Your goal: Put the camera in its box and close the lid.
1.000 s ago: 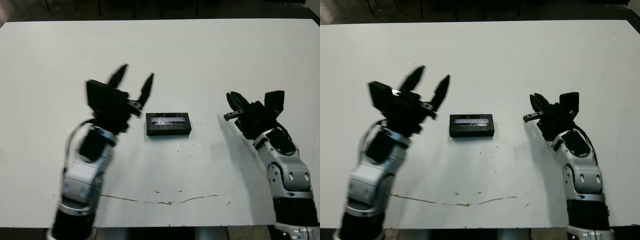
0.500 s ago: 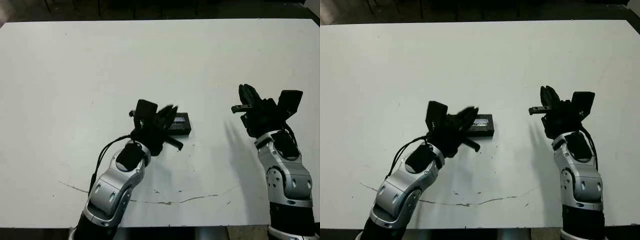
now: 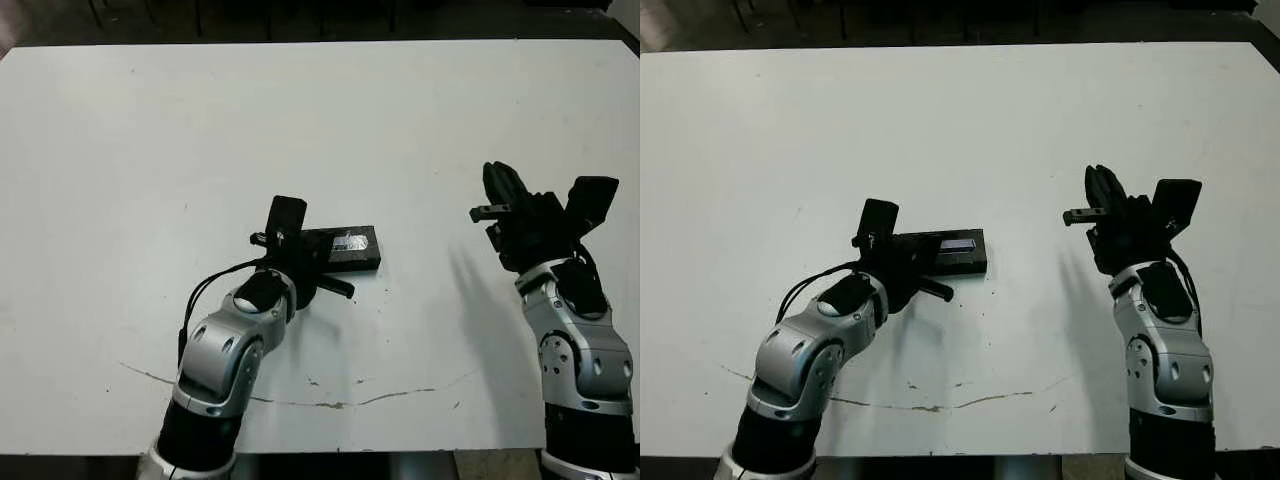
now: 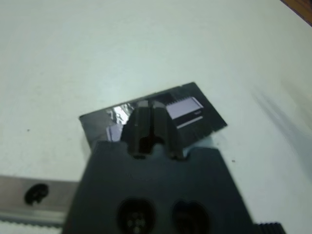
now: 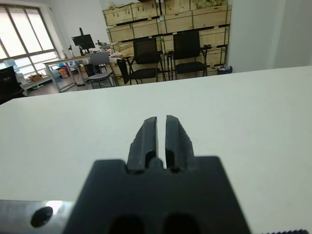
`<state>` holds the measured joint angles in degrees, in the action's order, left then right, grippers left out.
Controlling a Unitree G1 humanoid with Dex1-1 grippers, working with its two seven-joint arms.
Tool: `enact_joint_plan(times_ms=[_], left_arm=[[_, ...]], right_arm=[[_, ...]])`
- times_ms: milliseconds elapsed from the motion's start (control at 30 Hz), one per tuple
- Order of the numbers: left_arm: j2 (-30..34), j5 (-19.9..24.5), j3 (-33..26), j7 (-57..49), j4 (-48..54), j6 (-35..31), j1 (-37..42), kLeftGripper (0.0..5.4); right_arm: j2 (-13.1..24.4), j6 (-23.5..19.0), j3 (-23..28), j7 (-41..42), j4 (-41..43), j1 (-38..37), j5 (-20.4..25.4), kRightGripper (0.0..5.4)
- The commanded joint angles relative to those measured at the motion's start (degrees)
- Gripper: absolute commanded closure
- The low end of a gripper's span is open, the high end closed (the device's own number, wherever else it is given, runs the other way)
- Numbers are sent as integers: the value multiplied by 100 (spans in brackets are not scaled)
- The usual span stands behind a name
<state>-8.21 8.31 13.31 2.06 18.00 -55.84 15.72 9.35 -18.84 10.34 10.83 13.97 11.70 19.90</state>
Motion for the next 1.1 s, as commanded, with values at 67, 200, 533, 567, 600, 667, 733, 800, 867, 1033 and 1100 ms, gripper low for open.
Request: enact_joint_plan(times_ms=[67,200,533,567,600,667,733,800,867,1033,1100], left_arm=[[333,-135,120,21,-396,-195,-406,539],[426,145,-55,322,118,207,-639,539],[927,44,-1091,656,643,3189,-589,539],[981,20,-1180,674,522,3489,-578,539],[1017,26,-1298,695,368,3804,-578,539],[1029,34,-1539,636,62,4307,-583,539],[1041,6,-1725,528,-205,4652,-559,539],[1057,-18,-1886,422,-481,4935,-522,539],[1041,-61,-1970,321,-751,5220,-533,539],[1168,-424,-1819,357,-1341,5982,-642,539],[1166,-511,-1773,348,-1539,6172,-648,539]], right_arm=[[60,-171,-33,67,78,-82,81,540],[29,-109,-130,144,189,-223,73,540],[-206,592,-524,5,398,-524,-401,540],[-254,639,-572,-74,401,-528,-487,540],[-298,661,-618,-145,398,-523,-557,540],[-357,737,-681,-270,315,-479,-713,540],[-389,854,-711,-402,161,-402,-901,540],[-373,1165,-757,-580,-126,-308,-1262,540],[-232,1802,-916,-927,-614,-225,-2049,540],[-279,2452,-908,-1092,-1516,-19,-2345,540],[-352,2431,-776,-983,-1578,51,-2027,540]])
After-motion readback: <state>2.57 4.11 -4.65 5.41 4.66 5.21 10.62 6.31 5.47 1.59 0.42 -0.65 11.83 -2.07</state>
